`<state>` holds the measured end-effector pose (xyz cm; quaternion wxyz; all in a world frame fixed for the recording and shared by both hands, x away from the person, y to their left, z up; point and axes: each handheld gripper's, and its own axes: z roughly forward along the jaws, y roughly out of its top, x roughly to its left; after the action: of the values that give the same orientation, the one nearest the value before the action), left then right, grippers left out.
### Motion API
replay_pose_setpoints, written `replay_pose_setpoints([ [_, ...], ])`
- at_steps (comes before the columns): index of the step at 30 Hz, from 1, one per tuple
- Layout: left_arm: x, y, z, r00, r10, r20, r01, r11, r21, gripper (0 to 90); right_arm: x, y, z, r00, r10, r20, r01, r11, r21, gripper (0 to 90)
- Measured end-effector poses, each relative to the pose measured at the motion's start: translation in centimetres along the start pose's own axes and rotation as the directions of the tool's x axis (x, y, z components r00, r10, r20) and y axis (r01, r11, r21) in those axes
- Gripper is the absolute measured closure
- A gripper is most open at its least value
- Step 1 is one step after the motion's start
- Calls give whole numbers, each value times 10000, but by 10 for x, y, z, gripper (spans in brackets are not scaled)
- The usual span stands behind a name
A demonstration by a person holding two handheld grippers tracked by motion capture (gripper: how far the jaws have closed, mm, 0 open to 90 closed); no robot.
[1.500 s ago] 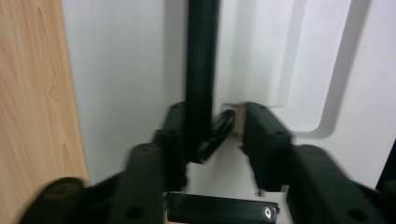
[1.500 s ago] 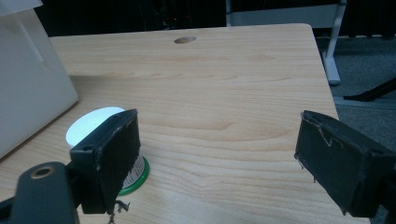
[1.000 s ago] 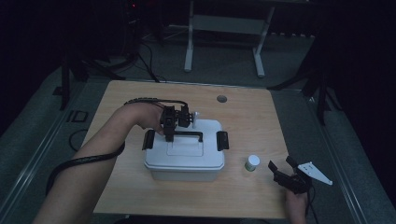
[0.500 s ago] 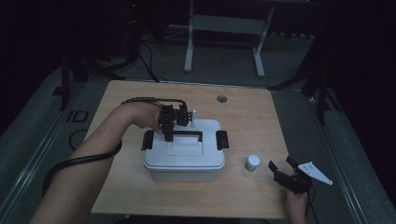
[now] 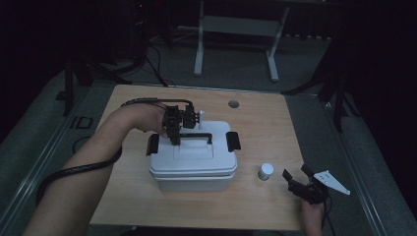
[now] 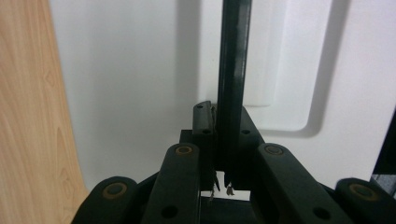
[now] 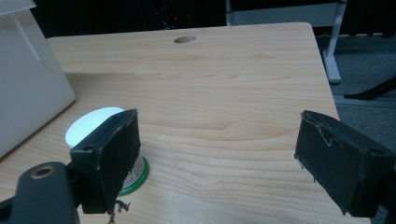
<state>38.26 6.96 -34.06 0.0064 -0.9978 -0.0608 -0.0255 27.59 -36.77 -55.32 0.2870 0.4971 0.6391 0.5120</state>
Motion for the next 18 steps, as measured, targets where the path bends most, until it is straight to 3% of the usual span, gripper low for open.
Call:
replay_pose_setpoints([
  [3, -1, -8, -5, 10000, -66, -6, 66, 9999, 136, 834, 0, 0, 0, 10000, -1, 3, 1, 10000, 0, 134],
  [18, -6, -58, -18, 9967, -815, -3, 815, 9966, -132, 834, 1, 0, 0, 9999, -83, 65, 83, 10000, -8, 135],
])
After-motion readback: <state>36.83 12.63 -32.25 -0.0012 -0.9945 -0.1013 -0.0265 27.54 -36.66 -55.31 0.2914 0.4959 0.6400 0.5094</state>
